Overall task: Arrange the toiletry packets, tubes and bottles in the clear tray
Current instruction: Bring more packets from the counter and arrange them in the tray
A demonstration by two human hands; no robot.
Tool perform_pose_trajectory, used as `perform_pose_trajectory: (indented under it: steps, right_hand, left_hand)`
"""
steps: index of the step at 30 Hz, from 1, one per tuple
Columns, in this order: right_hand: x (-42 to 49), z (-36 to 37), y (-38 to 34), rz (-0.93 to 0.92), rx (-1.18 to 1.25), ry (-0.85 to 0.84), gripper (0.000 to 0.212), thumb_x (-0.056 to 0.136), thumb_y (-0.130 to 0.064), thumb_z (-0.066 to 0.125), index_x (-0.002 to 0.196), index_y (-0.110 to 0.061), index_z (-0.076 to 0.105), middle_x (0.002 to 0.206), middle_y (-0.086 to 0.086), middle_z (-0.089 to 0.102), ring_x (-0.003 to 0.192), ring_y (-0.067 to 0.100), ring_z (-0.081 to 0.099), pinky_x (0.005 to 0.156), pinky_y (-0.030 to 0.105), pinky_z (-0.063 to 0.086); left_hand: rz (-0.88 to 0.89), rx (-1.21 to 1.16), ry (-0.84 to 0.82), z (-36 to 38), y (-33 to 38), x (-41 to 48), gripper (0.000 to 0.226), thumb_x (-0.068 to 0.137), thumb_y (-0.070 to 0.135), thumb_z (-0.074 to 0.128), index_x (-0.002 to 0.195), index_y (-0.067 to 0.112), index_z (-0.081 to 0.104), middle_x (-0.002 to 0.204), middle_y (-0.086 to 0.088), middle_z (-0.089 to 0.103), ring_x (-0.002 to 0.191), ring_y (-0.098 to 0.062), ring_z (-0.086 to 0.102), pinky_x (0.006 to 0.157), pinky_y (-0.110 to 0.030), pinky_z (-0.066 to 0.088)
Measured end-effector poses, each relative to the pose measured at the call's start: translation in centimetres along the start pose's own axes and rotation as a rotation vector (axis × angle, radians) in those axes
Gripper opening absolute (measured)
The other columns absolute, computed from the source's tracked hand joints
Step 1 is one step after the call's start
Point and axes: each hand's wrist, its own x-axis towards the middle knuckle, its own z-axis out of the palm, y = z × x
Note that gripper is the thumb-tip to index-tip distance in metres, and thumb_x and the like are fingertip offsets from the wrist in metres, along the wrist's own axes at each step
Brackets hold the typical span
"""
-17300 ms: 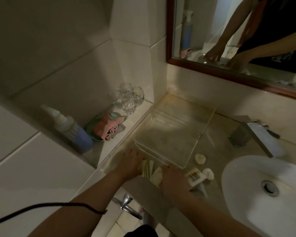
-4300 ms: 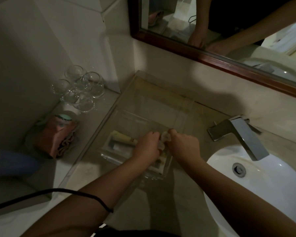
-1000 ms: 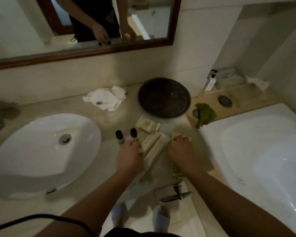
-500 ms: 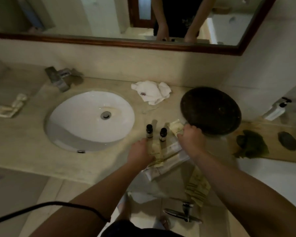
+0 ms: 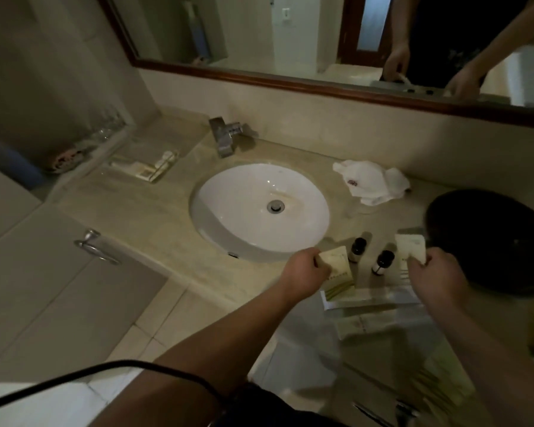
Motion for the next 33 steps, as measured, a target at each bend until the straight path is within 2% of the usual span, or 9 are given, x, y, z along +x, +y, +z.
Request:
perform_pose_trajectory:
  steps: [3,7,15,19,22,25,26,29,33]
  right_hand:
    - [-0.8,-2.2,-2.4,0.013,0.057,0.09,0.026,0.085,-0.034,0.058,0.093,-0.009,0.062,0.086,0.014,0.058,0.071,0.035,0.059,0.062,0.04,0.053]
    - [-2.3,-4.7,-8.0,-0.089,0.112,0.215,0.021,0.087,-0.032,0.061,0.084,-0.012,0.054,0.083,0.009,0.051,0.07,0.03,0.053,0.061,0.036,0.045]
    - [-6.9,-3.9,-25.0,-0.366,0.138,0.237,0.015,0.086,-0.028,0.061,0.082,-0.016,0.053,0.084,0.003,0.051,0.077,0.023,0.045,0.065,0.032,0.035]
    - [-8.6,-0.8,-33.5,-0.446,0.262,0.068,0.011,0.082,-0.018,0.062,0.077,-0.01,0.058,0.073,0.005,0.058,0.069,0.027,0.053,0.055,0.032,0.038]
    - [-9.7,2.3,-39.0,-0.454,0.292,-0.189,0.014,0.087,-0.018,0.06,0.079,-0.007,0.062,0.069,0.006,0.062,0.063,0.025,0.057,0.05,0.028,0.036]
    - [-10.2,5.6,-43.1,-0.45,0.323,-0.329,0.005,0.089,-0.02,0.063,0.092,-0.015,0.064,0.077,-0.004,0.065,0.064,0.005,0.058,0.052,0.02,0.037]
    - [-10.1,6.5,-44.2,-0.43,0.343,-0.362,0.011,0.089,-0.02,0.064,0.099,-0.017,0.063,0.083,-0.004,0.068,0.066,0.002,0.059,0.052,0.019,0.038]
    - [-9.4,8.6,-47.2,-0.354,0.427,-0.478,0.021,0.089,-0.019,0.066,0.109,-0.018,0.06,0.093,-0.002,0.072,0.07,0.005,0.067,0.053,0.02,0.047]
    - [-7.2,11.0,-51.3,-0.315,0.529,-0.578,0.02,0.09,-0.014,0.063,0.109,-0.018,0.059,0.099,0.002,0.07,0.074,0.01,0.07,0.052,0.021,0.052]
  left_hand:
    - [0.024,-0.029,0.005,-1.8,-0.1,0.7,0.016,0.083,0.019,0.063,0.086,0.003,0.063,0.087,-0.015,0.068,0.078,-0.025,0.061,0.064,-0.03,0.045]
    - [0.083,-0.073,0.014,-5.5,-1.1,1.9,0.016,0.085,0.02,0.061,0.092,0.006,0.064,0.093,-0.011,0.069,0.084,-0.024,0.066,0.067,-0.035,0.053]
    - [0.062,-0.187,0.14,-17.6,-8.2,3.5,0.006,0.083,0.015,0.062,0.083,0.009,0.063,0.081,-0.009,0.067,0.078,-0.027,0.065,0.068,-0.037,0.052]
    - [-0.021,-0.345,0.18,-24.2,-13.3,4.2,0.011,0.083,0.014,0.062,0.088,0.005,0.066,0.086,-0.013,0.071,0.081,-0.029,0.068,0.076,-0.045,0.058]
    - [-0.085,-0.434,0.231,-28.9,-16.8,4.5,0.014,0.083,0.012,0.062,0.094,0.008,0.068,0.091,-0.012,0.072,0.079,-0.025,0.068,0.074,-0.038,0.056]
    - [-0.144,-0.526,0.269,-32.4,-19.8,5.0,0.012,0.082,0.011,0.061,0.093,0.011,0.067,0.092,-0.011,0.073,0.072,-0.018,0.065,0.068,-0.032,0.053]
    - [-0.161,-0.545,0.275,-33.3,-20.6,5.3,0.01,0.082,0.011,0.061,0.09,0.012,0.067,0.091,-0.011,0.073,0.07,-0.016,0.064,0.067,-0.031,0.052]
    - [-0.199,-0.571,0.295,-35.6,-22.8,6.4,0.009,0.083,0.011,0.06,0.087,0.016,0.067,0.089,-0.007,0.072,0.07,-0.014,0.065,0.065,-0.029,0.051]
    - [-0.25,-0.583,0.338,-38.8,-25.0,9.0,0.013,0.083,0.013,0.06,0.093,0.013,0.068,0.089,-0.005,0.073,0.07,-0.013,0.065,0.062,-0.025,0.05]
